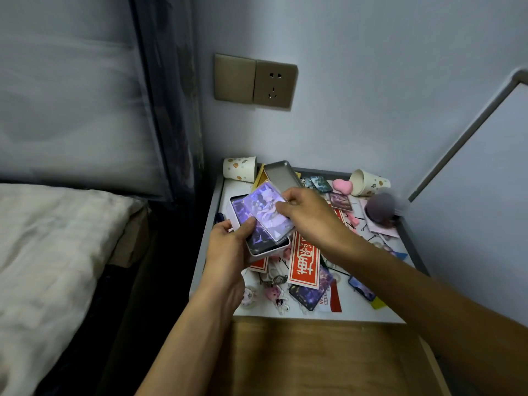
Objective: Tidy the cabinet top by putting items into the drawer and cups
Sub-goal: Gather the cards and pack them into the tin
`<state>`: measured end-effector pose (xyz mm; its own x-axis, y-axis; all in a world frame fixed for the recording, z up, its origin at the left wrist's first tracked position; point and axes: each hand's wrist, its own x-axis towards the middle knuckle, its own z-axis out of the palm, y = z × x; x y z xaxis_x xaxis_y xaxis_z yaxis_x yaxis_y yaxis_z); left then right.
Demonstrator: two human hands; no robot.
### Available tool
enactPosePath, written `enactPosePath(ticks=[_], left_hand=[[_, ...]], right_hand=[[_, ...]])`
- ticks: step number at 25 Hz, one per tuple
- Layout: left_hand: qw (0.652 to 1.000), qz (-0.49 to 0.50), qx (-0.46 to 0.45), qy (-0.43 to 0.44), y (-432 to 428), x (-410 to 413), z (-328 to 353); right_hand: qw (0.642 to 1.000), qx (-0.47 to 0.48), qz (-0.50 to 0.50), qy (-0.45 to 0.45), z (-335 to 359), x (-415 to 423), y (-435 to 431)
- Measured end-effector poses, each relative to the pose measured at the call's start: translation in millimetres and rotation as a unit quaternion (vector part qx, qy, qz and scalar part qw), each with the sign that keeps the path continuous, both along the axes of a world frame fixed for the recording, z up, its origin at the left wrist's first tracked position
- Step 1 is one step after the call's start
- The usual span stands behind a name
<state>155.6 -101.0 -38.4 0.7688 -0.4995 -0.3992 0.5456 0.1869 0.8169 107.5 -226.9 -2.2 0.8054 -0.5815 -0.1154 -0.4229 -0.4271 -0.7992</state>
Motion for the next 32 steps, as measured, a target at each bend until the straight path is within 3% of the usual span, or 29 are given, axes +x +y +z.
enactPosePath(ticks=[3, 7, 12, 18, 21, 25, 29, 32], left_hand=[[1.0, -0.009, 0.002, -0.006, 0.6, -1.1, -1.9], [1.0, -0.025, -0.005, -0.003, -0.7, -1.6, -2.6], [0.999, -0.031, -0.001, -0.005, -2.7, -2.4, -2.0], [1.0, 0.003, 0.006, 0.023, -3.0, -1.7, -2.8], [1.0, -0.003, 0.006, 0.024, -3.1, -2.2, -4.9], [1.0, -0.002, 0.007, 0.026, -4.4, -1.6, -5.5], [1.0, -0.007, 0.005, 0.026, -5.0, 0.0, -2.5], [1.0, -0.003, 0.011, 0.028, -5.9, 3.7, -4.3]], right_hand=[[0.999, -0.052, 0.006, 0.01, 3.9, -2.9, -1.9], [0.999, 0.001, 0.021, 0.035, 6.5, -0.1, -2.5], [0.995, -0.071, 0.033, 0.053, -2.5, 1.3, 2.7], [0.994, -0.1, -0.025, -0.02, -11.6, -12.9, -30.1], [0.975, -0.191, -0.073, 0.084, -34.0, -7.9, -94.6], [0.924, -0.292, -0.089, 0.232, -67.6, 8.5, -163.2], [0.9, -0.324, -0.111, 0.27, -88.8, 23.4, -186.9], [0.915, -0.296, -0.116, 0.249, -96.3, 28.5, -192.0]])
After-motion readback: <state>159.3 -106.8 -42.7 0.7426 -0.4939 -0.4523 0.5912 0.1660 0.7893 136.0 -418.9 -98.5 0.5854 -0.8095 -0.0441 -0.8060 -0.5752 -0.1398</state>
